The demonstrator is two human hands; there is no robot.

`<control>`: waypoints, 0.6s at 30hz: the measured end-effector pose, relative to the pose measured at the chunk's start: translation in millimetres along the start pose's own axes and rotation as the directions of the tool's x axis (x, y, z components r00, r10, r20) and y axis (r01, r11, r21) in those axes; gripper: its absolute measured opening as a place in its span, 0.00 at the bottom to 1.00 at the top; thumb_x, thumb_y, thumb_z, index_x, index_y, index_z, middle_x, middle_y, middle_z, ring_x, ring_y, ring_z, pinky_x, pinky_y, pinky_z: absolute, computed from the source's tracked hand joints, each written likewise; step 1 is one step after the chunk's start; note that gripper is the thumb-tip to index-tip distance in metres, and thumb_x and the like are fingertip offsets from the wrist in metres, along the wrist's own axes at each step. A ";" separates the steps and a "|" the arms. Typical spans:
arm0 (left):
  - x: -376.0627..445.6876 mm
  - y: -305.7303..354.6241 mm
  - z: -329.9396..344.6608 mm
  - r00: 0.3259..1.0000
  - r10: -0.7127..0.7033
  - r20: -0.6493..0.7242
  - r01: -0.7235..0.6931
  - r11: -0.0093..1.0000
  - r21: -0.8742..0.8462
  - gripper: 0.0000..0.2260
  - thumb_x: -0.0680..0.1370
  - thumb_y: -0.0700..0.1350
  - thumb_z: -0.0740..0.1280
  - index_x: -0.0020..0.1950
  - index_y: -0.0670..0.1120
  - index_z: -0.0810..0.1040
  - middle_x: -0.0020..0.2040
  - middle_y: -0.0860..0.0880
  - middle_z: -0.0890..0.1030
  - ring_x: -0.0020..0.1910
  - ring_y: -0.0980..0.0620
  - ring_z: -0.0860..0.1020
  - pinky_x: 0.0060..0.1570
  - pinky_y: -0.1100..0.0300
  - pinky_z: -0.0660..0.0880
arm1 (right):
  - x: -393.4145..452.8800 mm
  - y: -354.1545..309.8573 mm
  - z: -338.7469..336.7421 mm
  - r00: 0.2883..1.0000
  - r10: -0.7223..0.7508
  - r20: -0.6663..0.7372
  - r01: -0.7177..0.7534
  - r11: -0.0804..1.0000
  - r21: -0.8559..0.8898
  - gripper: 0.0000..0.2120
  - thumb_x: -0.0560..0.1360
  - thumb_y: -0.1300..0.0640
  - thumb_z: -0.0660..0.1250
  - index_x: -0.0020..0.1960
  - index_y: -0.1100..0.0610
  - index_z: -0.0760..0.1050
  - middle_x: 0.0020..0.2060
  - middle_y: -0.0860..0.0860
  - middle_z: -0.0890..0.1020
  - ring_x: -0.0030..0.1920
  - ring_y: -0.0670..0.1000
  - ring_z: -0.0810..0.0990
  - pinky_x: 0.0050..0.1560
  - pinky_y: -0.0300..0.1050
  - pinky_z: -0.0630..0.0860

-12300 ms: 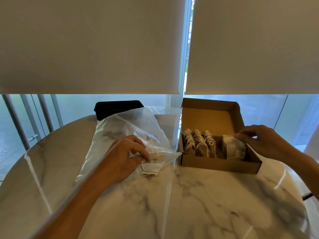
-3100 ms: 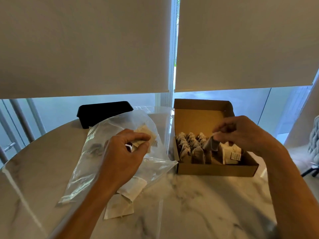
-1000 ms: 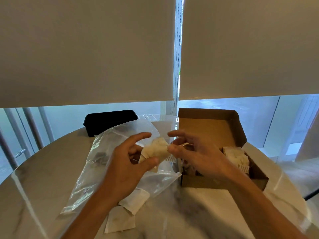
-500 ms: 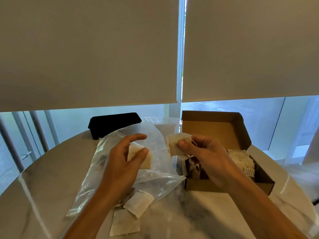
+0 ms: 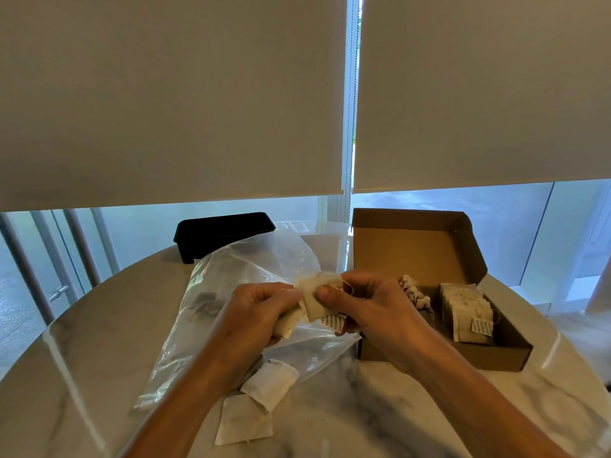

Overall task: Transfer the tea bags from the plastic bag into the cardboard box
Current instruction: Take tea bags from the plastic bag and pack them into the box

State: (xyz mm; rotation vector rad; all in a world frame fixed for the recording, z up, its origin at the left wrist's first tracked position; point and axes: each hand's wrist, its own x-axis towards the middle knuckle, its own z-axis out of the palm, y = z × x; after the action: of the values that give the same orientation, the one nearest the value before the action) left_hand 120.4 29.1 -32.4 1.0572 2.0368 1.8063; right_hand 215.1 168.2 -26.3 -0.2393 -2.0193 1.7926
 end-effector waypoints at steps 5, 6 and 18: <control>0.0 -1.2 2.1 0.991 0.075 -0.108 -0.062 0.991 0.118 0.07 0.73 0.49 0.71 0.35 0.51 0.84 0.31 0.54 0.83 0.33 0.59 0.80 0.34 0.67 0.75 | -0.1 -0.6 -2.5 0.999 0.024 0.045 -0.021 0.998 -0.058 0.13 0.67 0.49 0.69 0.46 0.55 0.83 0.39 0.51 0.85 0.37 0.48 0.81 0.37 0.37 0.79; 0.2 -1.1 2.2 0.987 0.073 -0.145 -0.058 0.993 0.103 0.07 0.73 0.47 0.71 0.35 0.49 0.84 0.30 0.55 0.82 0.31 0.60 0.79 0.33 0.68 0.74 | 0.3 -1.5 -4.0 0.997 0.042 0.066 -0.036 0.995 -0.095 0.13 0.67 0.48 0.69 0.46 0.54 0.83 0.38 0.50 0.85 0.36 0.46 0.81 0.38 0.36 0.78; 7.4 -1.1 -14.8 0.954 0.003 -0.301 -0.007 1.000 -0.013 0.12 0.74 0.47 0.70 0.31 0.47 0.80 0.21 0.57 0.68 0.22 0.60 0.66 0.30 0.64 0.66 | -0.6 -9.8 -22.2 0.990 0.085 0.111 -0.067 0.985 -0.156 0.11 0.71 0.52 0.65 0.45 0.55 0.83 0.33 0.47 0.83 0.32 0.45 0.79 0.35 0.35 0.75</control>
State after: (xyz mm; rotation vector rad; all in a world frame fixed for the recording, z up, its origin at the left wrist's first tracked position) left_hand 105.9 22.3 -28.1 0.8246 2.1826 2.0904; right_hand 226.5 186.5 -15.2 -0.2661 -2.2622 1.7355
